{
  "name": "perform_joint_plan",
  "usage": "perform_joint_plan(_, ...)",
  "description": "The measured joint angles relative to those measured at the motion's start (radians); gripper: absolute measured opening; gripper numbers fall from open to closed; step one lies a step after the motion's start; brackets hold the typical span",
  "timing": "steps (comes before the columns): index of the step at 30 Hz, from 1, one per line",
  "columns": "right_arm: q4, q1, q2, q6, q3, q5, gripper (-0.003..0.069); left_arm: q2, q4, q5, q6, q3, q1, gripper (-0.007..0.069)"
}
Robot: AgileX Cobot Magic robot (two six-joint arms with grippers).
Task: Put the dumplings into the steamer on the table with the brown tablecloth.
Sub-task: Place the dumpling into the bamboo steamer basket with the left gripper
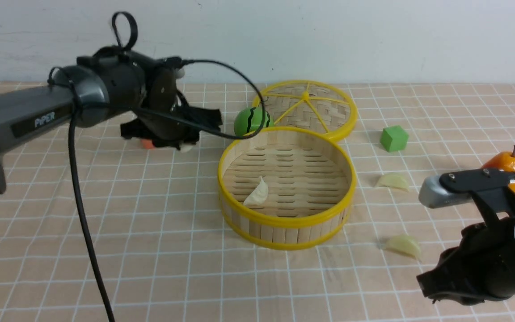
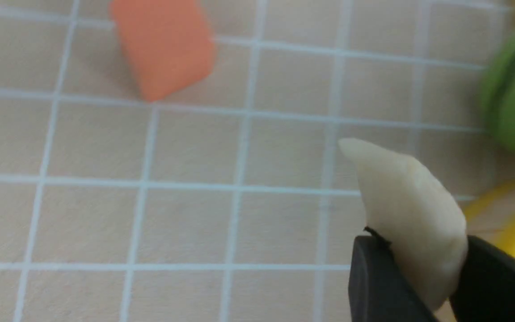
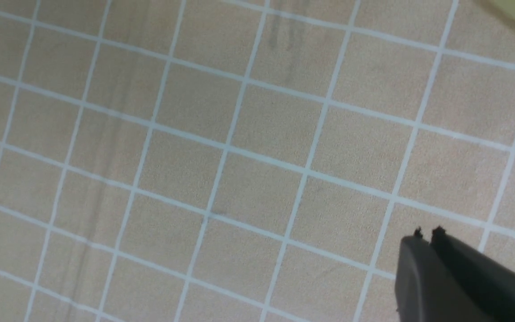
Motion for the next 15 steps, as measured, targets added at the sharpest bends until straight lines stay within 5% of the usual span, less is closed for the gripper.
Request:
perform_joint_plan(6, -0.002, 0.0, 0.0, 0.0, 0.0, -0.002, 0.0031, -0.009, -0.032, -0.039, 0.165, -0.008, -0.121, 0.0206)
perform_joint_plan(12, 0.001, 0.0, 0.0, 0.0, 0.0, -0.001, 0.0031, 0.097, -0.004, -0.14, 0.192, -0.006, -0.136, 0.0207)
perform_joint_plan(15, 0.004, 0.0, 0.0, 0.0, 0.0, 0.001, 0.0031, 0.111, 0.001, -0.164, 0.192, -0.002, -0.136, 0.028)
